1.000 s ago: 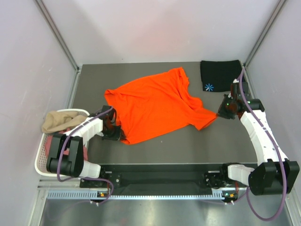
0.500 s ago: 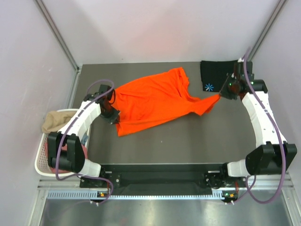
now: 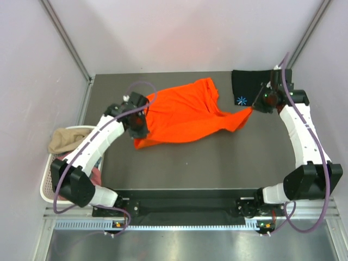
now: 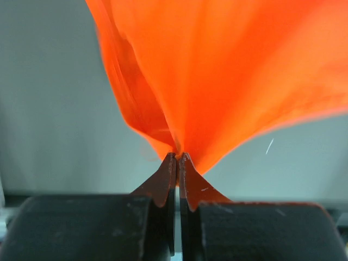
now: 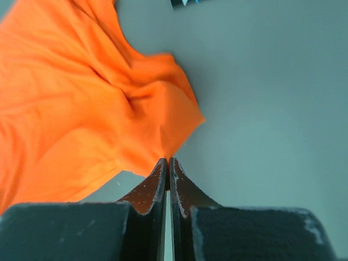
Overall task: Fold and stack the t-shirts
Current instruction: Flatten the tshirt out
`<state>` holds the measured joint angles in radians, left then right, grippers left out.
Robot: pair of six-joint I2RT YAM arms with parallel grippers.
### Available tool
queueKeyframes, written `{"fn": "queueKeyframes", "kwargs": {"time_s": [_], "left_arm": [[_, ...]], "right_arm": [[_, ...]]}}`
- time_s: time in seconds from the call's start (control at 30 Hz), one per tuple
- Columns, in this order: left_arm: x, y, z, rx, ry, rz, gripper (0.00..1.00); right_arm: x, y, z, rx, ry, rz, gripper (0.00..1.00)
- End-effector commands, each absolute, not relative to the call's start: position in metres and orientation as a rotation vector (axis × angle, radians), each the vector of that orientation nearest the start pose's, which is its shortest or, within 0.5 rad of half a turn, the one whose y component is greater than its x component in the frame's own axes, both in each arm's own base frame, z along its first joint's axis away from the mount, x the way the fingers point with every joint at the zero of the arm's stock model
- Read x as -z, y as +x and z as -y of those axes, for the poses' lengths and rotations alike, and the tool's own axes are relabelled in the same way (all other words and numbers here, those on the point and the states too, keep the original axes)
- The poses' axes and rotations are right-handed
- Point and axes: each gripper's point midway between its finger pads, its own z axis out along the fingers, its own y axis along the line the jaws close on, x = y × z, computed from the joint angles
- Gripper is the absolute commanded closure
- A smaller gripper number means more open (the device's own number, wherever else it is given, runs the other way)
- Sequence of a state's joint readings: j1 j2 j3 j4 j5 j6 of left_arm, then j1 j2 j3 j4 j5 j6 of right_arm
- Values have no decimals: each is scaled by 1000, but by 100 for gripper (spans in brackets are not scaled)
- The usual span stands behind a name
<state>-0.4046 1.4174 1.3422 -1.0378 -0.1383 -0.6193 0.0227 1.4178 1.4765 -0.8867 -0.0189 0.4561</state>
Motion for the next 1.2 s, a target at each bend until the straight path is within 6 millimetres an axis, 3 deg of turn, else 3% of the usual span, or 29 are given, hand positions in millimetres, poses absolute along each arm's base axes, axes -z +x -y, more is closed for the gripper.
{"fn": "queueKeyframes", "kwargs": {"time_s": [0.0, 0.1, 0.13, 0.23, 0.27, 0.3, 0.37, 0.5, 0.63, 0.7, 0.77, 0.83, 0.97, 1.17], "left_arm": [[-141, 211, 127, 180, -267, -2890, 100], [-124, 165, 139, 286, -335, -2997, 100], [-113, 145, 138, 320, -399, -3035, 93], [-99, 116, 152, 510, -497, -3100, 78], [-98, 117, 153, 529, -500, -3092, 73], [-95, 119, 143, 440, -518, -3085, 68], [-106, 132, 138, 365, -543, -3047, 60], [-119, 158, 144, 360, -611, -2963, 54], [-109, 169, 147, 353, -784, -2963, 58], [-108, 170, 155, 450, -875, -2960, 60], [-105, 174, 161, 557, -1051, -2906, 64], [-99, 170, 159, 556, -1223, -2862, 65], [-94, 193, 159, 571, -1277, -2747, 72], [-88, 242, 107, 55, -1045, -2673, 62]], "right_arm": [[-241, 340, -25, -242, 522, -2348, 100], [-229, 328, -23, -222, 521, -2376, 100], [-224, 325, -23, -217, 523, -2390, 100], [-219, 323, -23, -217, 523, -2402, 100], [-218, 324, -23, -217, 521, -2406, 100], [-217, 325, -23, -219, 520, -2406, 100], [-217, 328, -24, -224, 517, -2409, 100], [-218, 334, -31, -246, 499, -2415, 100], [-219, 337, -34, -257, 488, -2412, 100], [-218, 338, -35, -259, 484, -2416, 100], [-217, 338, -36, -259, 479, -2419, 100], [-212, 337, -38, -264, 475, -2432, 100], [-205, 337, -41, -281, 469, -2441, 100], [-202, 335, -42, -284, 469, -2446, 100]]}}
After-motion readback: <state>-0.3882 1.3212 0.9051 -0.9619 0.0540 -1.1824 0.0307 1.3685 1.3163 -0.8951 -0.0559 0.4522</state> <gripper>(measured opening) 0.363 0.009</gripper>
